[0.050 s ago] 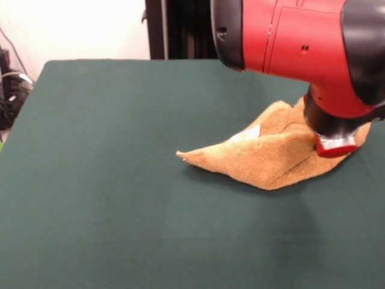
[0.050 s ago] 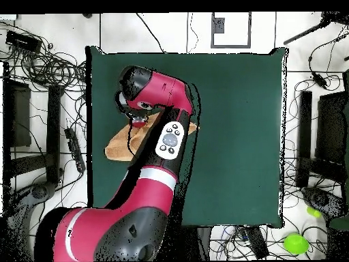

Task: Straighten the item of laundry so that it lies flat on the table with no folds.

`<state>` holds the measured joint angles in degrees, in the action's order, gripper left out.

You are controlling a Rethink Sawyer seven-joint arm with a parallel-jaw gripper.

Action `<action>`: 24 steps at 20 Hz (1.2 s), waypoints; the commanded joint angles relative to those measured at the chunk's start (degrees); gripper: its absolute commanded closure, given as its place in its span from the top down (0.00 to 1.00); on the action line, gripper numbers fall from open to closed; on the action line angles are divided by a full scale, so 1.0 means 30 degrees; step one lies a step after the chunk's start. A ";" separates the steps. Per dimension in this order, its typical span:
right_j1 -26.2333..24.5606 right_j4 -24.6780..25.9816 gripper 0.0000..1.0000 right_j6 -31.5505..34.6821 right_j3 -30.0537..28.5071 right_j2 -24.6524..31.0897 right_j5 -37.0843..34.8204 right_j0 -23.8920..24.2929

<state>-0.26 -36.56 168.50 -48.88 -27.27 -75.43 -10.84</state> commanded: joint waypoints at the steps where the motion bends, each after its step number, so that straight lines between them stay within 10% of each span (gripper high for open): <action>1: 0.0687 -0.1158 0.00 0.2913 0.0101 0.3280 -0.0983 0.0095; 24: 0.1813 -0.1064 0.00 0.1535 0.0582 0.6057 -0.2104 0.1249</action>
<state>3.39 -36.89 168.50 -46.42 -18.34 -76.19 -7.45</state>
